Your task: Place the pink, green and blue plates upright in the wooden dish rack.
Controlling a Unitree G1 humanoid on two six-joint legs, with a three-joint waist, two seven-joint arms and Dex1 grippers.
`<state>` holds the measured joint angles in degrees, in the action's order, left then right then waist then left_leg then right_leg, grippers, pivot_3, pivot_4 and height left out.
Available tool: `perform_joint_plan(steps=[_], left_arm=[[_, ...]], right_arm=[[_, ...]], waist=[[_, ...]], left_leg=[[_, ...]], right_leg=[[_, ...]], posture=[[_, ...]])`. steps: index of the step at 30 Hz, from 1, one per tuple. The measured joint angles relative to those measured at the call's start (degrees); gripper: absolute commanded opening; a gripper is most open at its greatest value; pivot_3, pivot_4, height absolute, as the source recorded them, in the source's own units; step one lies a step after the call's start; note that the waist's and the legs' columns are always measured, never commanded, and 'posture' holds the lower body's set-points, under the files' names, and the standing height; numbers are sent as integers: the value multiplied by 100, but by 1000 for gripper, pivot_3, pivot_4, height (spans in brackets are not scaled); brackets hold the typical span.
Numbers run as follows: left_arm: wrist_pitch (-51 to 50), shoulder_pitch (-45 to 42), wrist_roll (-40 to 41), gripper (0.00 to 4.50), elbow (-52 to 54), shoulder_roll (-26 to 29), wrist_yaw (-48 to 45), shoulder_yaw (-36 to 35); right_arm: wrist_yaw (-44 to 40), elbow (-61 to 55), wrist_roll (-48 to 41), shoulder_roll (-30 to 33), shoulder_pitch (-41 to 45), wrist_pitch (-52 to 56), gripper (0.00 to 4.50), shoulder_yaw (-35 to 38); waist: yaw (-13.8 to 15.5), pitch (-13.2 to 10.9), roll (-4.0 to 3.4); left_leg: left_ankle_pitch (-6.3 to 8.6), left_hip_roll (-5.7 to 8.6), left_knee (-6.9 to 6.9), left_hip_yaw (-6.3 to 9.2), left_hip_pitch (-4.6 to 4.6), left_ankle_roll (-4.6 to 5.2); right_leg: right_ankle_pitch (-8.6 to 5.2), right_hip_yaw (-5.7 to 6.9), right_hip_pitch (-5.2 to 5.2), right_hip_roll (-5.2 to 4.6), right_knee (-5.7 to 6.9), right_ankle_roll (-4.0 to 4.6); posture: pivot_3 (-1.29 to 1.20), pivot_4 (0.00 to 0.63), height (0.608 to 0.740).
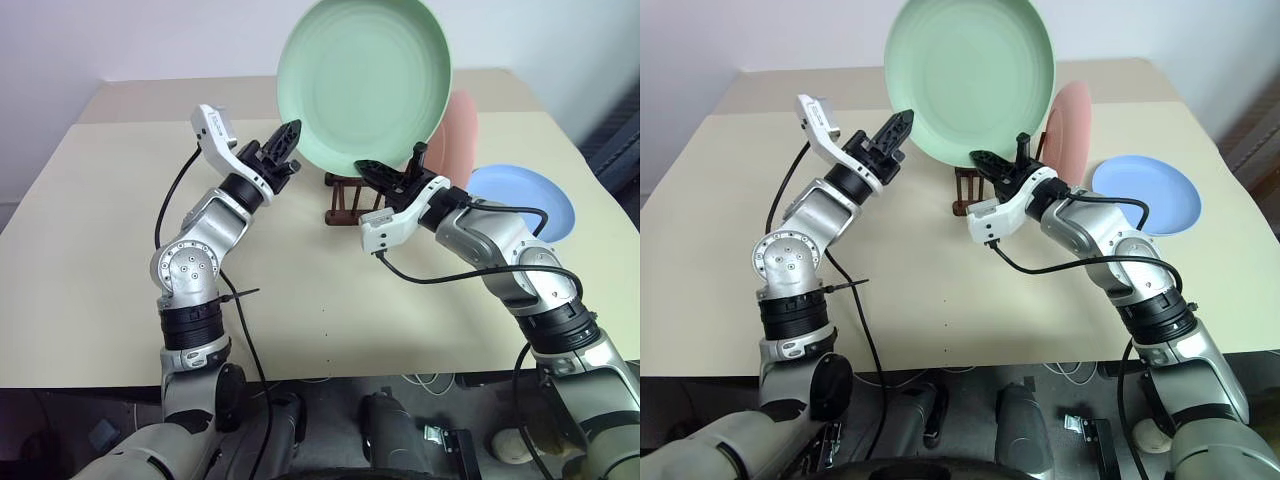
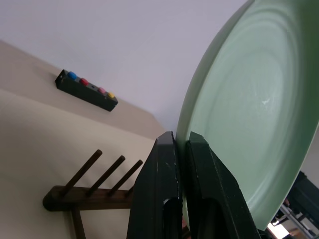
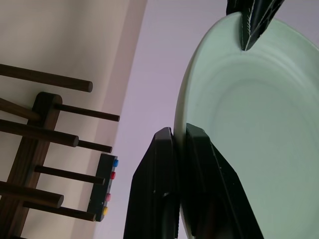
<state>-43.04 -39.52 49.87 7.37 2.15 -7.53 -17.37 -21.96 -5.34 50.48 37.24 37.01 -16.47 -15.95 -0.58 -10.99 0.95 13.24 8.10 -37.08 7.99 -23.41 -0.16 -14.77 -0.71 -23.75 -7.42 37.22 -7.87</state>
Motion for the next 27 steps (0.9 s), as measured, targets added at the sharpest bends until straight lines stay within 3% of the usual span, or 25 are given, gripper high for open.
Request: perform_joint_plan(steps=[1, 4, 10, 18, 22, 27], left_arm=[[15, 9, -3, 0, 0, 5, -7, 10], [1, 9, 113, 998, -3, -29, -16, 10], [-67, 9, 393, 3936, -11, 25, -151, 76], [-155, -97, 696, 3936, -122, 935, -966, 36], [34, -105, 404, 3936, -156, 1471, -1550, 140], [729, 168, -475, 3936, -509, 2300, -2513, 494]], right_arm=[[-4, 1, 0, -2, 0, 0, 55, -3], [-4, 3, 0, -10, 1, 14, 0, -3], [-9, 60, -1, -16, 21, 119, 0, -2], [35, 154, -254, -27, 205, 292, 0, 159], [61, 227, -651, -39, 267, 401, 0, 425], [-462, 75, -2817, -830, 448, 1253, 0, 1293]], waist=[[1, 0, 0], [4, 0, 0], [-9, 0, 0], [-6, 0, 0], [-6, 0, 0], [-36, -2, -3]], left_leg=[[0, 0, 0, 0, 0, 0], [0, 0, 0, 0, 0, 0], [0, -1, 1, 0, 0, 0], [0, -3, 2, -1, 0, 0], [0, -3, 5, -2, 1, 0], [0, -17, 15, -3, 3, 0]], right_leg=[[0, 0, 0, 0, 0, 0], [0, 0, 0, 0, 0, 0], [0, -1, -1, 1, 0, 0], [0, -3, -2, 3, -1, 1], [1, -4, -2, 3, -3, 2], [8, -8, -5, 15, -9, 13]], posture=[[0, 150, 740], [0, 150, 740], [0, 150, 740], [0, 150, 740], [0, 150, 740], [0, 150, 740]])
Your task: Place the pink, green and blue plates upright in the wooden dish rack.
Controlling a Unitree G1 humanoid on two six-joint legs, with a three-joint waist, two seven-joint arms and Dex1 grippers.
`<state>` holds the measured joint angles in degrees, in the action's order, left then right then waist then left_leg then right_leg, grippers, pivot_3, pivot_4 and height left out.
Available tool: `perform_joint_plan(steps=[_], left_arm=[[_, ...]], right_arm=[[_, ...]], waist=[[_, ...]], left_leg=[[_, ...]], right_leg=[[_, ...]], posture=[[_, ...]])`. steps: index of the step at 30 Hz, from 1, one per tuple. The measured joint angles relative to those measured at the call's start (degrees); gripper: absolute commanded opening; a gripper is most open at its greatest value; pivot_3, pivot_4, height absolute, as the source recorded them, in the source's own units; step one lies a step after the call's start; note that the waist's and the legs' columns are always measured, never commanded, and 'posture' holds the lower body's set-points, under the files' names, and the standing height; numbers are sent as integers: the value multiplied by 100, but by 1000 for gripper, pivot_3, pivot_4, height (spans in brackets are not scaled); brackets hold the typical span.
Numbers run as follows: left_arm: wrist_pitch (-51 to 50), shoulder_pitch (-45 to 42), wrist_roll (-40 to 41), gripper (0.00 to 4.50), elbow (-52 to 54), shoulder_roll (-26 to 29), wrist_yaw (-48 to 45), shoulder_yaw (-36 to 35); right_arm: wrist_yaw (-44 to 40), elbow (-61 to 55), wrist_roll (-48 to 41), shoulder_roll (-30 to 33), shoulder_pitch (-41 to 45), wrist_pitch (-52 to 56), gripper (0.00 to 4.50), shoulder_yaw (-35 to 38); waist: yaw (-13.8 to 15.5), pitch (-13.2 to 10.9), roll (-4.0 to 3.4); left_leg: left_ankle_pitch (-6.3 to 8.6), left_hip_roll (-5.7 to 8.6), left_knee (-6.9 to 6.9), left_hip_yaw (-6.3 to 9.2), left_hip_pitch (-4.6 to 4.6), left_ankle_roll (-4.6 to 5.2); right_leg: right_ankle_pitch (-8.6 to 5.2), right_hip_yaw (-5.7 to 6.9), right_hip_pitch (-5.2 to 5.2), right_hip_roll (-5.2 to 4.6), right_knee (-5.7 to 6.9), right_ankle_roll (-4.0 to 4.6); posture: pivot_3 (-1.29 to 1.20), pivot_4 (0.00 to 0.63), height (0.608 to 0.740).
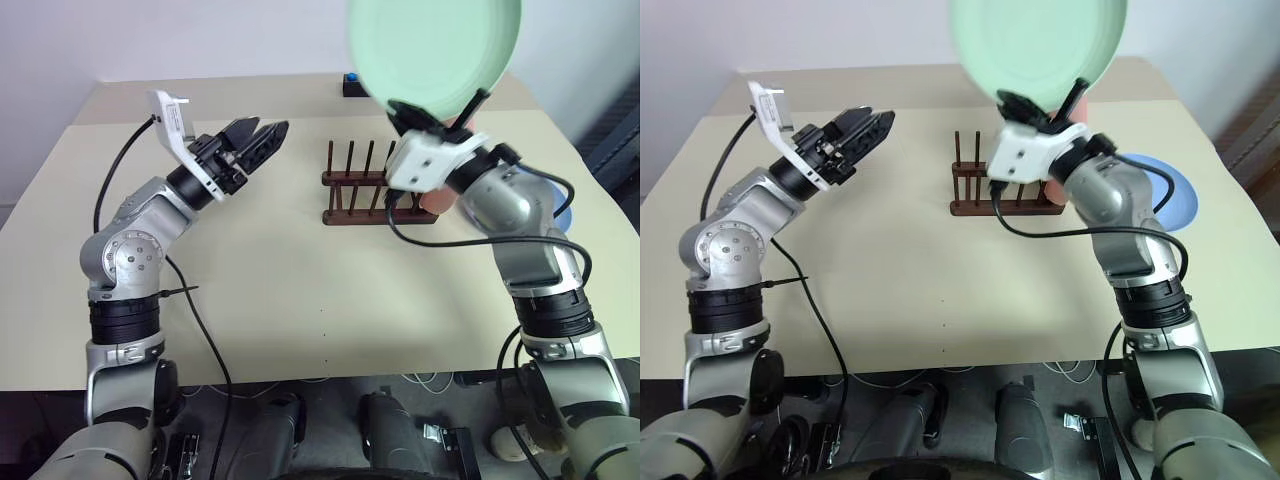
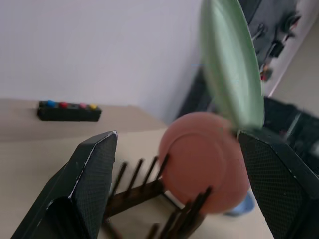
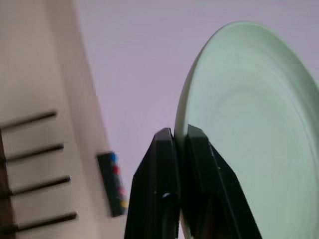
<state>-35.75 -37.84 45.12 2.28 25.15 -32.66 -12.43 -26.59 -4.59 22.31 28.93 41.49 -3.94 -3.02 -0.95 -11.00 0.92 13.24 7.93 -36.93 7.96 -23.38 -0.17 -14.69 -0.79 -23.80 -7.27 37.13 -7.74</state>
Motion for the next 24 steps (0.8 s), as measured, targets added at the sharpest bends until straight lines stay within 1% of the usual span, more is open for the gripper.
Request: perform_joint_plan(steps=[4, 6, 9, 11, 15, 19, 21, 24], left_arm=[[402, 89, -528, 3936, -227, 340, -630, 266], [535, 137, -678, 3936, -290, 356, -810, 275], [611, 147, -761, 3936, -382, 347, -932, 274], [634, 147, -802, 3936, -383, 337, -986, 274], [639, 163, -819, 3936, -380, 282, -1120, 275], [666, 186, -859, 3936, -377, 291, -1247, 275], [785, 228, -968, 3936, -373, 311, -1350, 292], [846, 242, -1039, 3936, -359, 350, -1488, 380]], right_arm=[[-496, -419, -1625, -354, 456, 769, 0, 442], [-728, -590, -2415, -438, 617, 1216, 0, 662], [-877, -752, -3191, -444, 683, 1732, 0, 859], [-888, -790, -3663, -507, 700, 2076, 0, 986], [-819, -917, -4994, -702, 789, 2980, 0, 1449], [-651, -918, -6012, -786, 754, 3643, 0, 1832], [-534, -882, -6658, -895, 661, 3990, 0, 2069], [-302, -647, -7304, -940, 632, 4363, 0, 2303]], waist=[[14, -1, -1], [34, -1, -1], [33, -1, -1], [24, -1, -2], [3, -1, -2], [13, -1, -2], [11, -1, -2], [14, -1, -2]], left_leg=[[1, -2, 2, 0, -1, 1], [3, -2, 2, 2, -2, 5], [16, -2, 2, 2, -2, 26], [16, -2, 5, 2, -2, 27], [16, -10, 14, 1, -4, 27], [16, -20, 17, 0, -6, 28], [16, -24, 19, -2, -6, 27], [16, -26, 19, -5, -7, 27]], right_leg=[[0, 1, -3, 0, -2, 1], [1, 2, -2, 0, -4, 1], [1, 2, -3, -1, -4, 1], [1, 1, -7, -1, -2, 1], [5, -2, -18, 3, 0, 7], [9, -2, -23, 10, -1, 14], [11, -5, -24, 13, -1, 17], [13, -6, -27, 14, -1, 20]], posture=[[0, 150, 740], [0, 150, 740], [0, 150, 740], [0, 150, 740], [0, 150, 740], [0, 150, 740], [0, 150, 740], [0, 150, 740]])
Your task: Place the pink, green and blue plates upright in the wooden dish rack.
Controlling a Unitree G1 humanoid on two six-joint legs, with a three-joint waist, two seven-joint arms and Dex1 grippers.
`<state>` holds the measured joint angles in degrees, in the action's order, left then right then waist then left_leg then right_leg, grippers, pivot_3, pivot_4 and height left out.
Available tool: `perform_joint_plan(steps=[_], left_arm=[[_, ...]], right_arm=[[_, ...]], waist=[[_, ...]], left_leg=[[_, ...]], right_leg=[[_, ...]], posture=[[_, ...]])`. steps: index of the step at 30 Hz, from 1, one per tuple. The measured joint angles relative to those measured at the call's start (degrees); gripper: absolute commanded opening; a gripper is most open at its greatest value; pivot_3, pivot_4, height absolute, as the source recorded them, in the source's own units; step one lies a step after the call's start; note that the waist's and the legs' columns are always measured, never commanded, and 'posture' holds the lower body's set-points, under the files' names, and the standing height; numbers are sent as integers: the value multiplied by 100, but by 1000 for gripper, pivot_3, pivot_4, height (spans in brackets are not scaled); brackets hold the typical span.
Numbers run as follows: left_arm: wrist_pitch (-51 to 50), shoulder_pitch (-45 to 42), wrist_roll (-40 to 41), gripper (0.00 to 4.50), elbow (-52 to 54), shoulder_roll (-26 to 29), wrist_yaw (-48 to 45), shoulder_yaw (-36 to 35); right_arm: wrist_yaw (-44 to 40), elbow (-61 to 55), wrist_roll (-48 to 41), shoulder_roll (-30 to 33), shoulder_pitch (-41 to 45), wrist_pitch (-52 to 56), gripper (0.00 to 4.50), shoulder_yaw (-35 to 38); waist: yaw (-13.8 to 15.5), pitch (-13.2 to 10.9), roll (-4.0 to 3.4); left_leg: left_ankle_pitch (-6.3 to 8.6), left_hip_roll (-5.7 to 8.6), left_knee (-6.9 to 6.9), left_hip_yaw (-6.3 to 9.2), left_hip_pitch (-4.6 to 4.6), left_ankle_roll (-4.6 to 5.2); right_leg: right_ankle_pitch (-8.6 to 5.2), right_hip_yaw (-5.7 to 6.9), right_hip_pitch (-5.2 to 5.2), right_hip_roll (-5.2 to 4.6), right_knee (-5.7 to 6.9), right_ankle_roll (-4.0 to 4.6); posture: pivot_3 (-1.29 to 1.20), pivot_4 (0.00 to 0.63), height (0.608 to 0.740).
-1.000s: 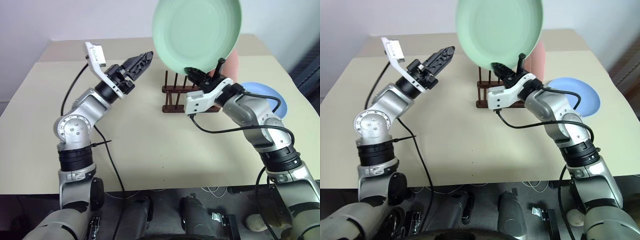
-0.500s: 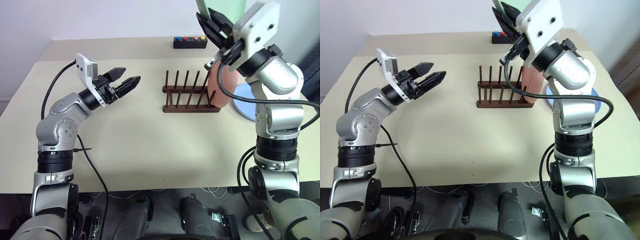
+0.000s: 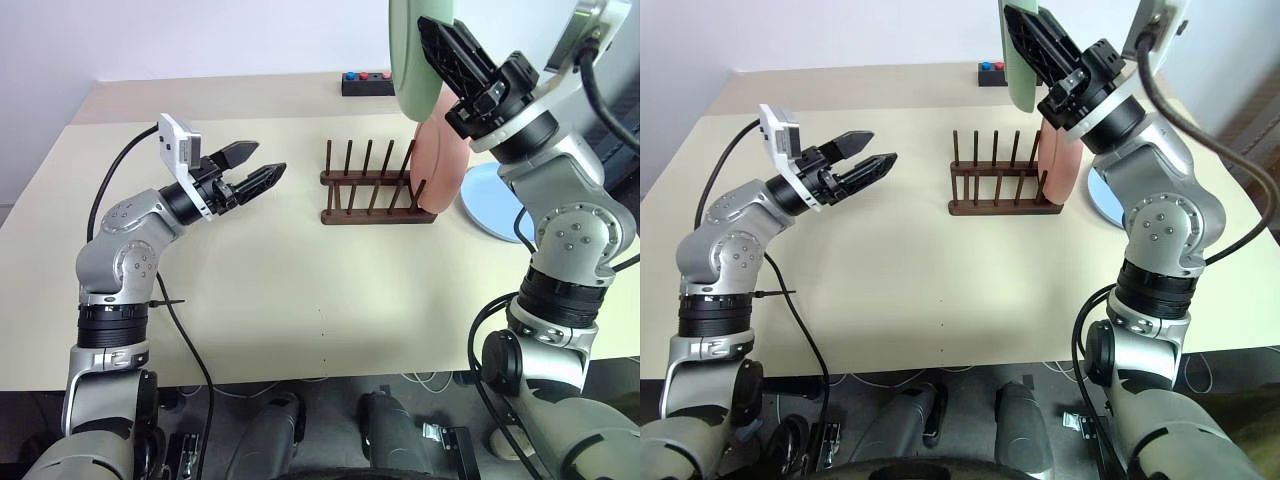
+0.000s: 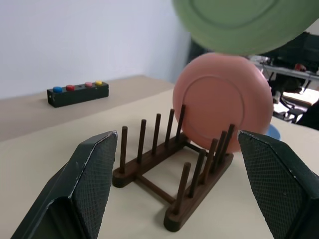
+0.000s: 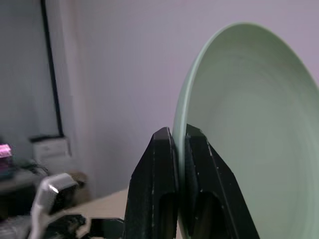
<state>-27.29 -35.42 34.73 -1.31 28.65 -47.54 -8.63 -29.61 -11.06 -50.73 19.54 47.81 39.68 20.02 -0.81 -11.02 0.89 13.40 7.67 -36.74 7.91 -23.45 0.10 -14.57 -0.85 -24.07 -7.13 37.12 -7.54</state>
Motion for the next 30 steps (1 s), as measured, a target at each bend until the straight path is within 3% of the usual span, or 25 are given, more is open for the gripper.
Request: perform_joint_plan(steps=[6, 11, 30], left_arm=[[83, 103, -47, 3936, 29, 26, -264, 17], [114, 119, -65, 3936, 51, 53, -381, 75], [331, 169, -280, 3936, 105, 133, -623, 118]], right_arm=[[407, 539, -917, -1, -20, 466, 0, 393], [699, 914, -1184, -3, -108, 636, 0, 412], [833, 957, -1192, -66, -690, 543, 0, 129]], waist=[[-3, 0, 0], [-5, 0, 0], [-10, 0, 0]], left_leg=[[-1, -7, 12, -7, -1, -1], [-6, -13, 27, -14, -1, -9], [-15, -34, 49, -25, 0, -23]], right_leg=[[2, -5, -10, 4, 0, 3], [4, -11, -21, 8, 0, 7], [14, -20, -39, 28, -2, 23]], posture=[[0, 150, 740], [0, 150, 740], [0, 150, 740]])
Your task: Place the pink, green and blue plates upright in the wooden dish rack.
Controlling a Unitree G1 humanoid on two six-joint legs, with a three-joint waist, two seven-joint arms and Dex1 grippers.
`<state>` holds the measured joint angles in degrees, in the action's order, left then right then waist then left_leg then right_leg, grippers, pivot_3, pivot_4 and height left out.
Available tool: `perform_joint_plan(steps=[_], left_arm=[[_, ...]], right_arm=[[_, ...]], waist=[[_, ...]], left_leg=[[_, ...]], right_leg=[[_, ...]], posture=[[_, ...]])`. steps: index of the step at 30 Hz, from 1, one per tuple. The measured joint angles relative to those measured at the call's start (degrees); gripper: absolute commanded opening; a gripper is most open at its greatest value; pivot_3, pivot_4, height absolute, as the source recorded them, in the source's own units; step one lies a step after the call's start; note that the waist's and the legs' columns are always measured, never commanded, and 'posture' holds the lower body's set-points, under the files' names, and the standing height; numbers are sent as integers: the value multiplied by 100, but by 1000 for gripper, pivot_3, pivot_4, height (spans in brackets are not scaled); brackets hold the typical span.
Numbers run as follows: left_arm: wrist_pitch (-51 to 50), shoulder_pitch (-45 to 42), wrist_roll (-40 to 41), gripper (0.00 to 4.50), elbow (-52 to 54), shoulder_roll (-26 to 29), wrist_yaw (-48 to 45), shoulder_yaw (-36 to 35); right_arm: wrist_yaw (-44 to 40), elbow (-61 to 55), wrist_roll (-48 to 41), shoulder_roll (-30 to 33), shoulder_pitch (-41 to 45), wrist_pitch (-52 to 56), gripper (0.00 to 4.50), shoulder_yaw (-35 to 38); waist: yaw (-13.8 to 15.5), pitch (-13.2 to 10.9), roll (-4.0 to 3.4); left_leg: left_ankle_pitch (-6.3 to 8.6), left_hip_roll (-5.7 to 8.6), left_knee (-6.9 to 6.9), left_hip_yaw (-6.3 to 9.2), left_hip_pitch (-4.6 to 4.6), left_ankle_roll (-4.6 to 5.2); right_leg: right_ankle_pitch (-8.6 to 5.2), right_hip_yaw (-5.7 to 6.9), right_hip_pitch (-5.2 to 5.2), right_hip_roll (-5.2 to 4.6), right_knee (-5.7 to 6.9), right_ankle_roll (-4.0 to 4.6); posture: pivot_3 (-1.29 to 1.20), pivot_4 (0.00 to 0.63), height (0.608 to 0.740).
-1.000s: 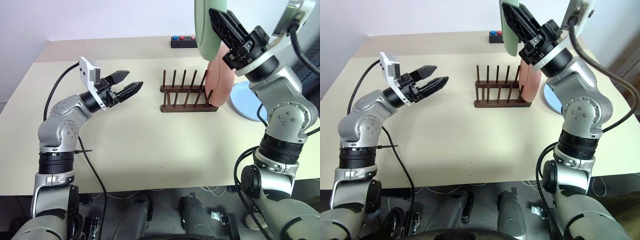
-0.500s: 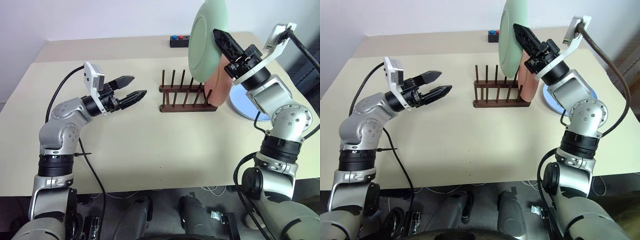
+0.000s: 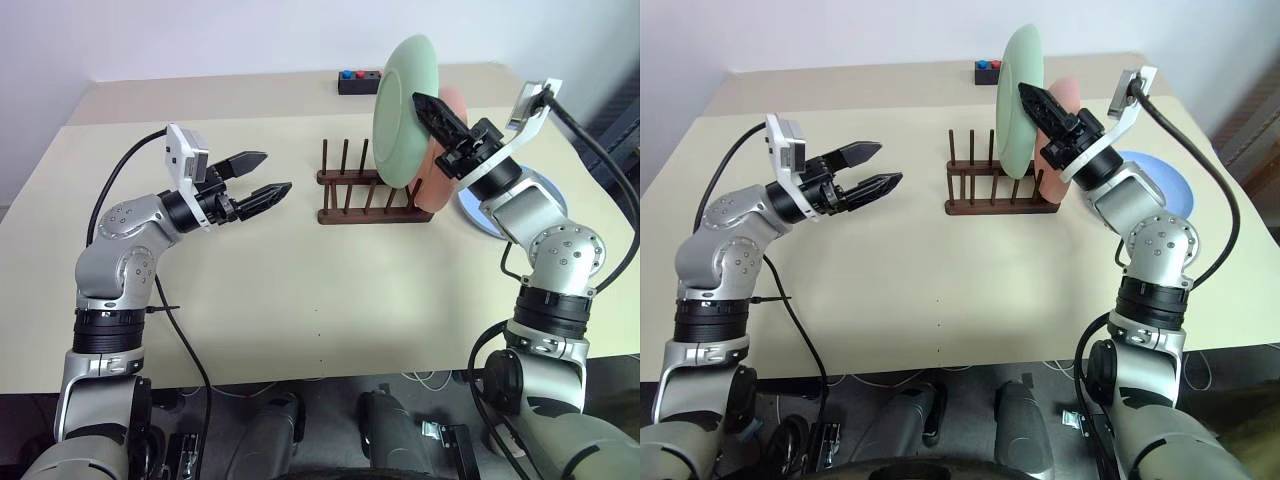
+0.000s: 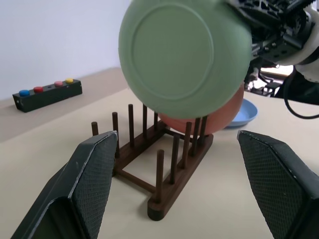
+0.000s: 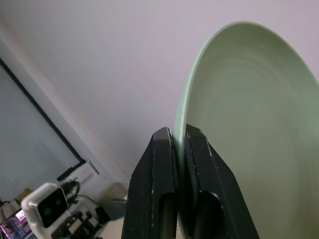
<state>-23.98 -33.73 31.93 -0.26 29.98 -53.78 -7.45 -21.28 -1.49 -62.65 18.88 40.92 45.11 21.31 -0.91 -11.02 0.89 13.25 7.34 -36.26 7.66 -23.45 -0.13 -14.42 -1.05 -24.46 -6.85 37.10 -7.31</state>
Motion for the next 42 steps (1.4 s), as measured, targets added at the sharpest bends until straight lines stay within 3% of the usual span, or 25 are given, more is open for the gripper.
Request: perform_joint_plan(steps=[23, 26, 33, 42], left_arm=[[71, 161, -29, 3936, 99, -4, -1, 3], [73, 161, -30, 4015, 106, -4, 1, 3], [73, 161, -31, 4015, 110, -2, -11, 3], [74, 160, -35, 4015, 110, -1, -22, 3]], right_arm=[[-224, 171, 811, 3, -105, -242, 0, -442], [-275, 242, 895, 5, -113, -276, 1071, -445], [-324, 362, 1013, 4, -201, -274, 4473, -463], [-399, 237, 1130, 14, -199, -330, 4473, -548]], waist=[[7, 0, 0], [7, 0, 0], [-8, 0, 0], [-3, 0, 0]], left_leg=[[0, -3, 0, -2, 0, -1], [0, -3, 0, -2, 0, -1], [-1, -5, 1, -2, 1, -1], [-1, -5, 1, -3, 1, -2]], right_leg=[[1, -1, -1, 3, 0, 2], [2, -1, -1, 3, 0, 2], [2, -1, -2, 5, 0, 3], [3, -1, -2, 5, 0, 3]], posture=[[0, 150, 740], [0, 150, 740], [0, 150, 740], [0, 150, 740]])
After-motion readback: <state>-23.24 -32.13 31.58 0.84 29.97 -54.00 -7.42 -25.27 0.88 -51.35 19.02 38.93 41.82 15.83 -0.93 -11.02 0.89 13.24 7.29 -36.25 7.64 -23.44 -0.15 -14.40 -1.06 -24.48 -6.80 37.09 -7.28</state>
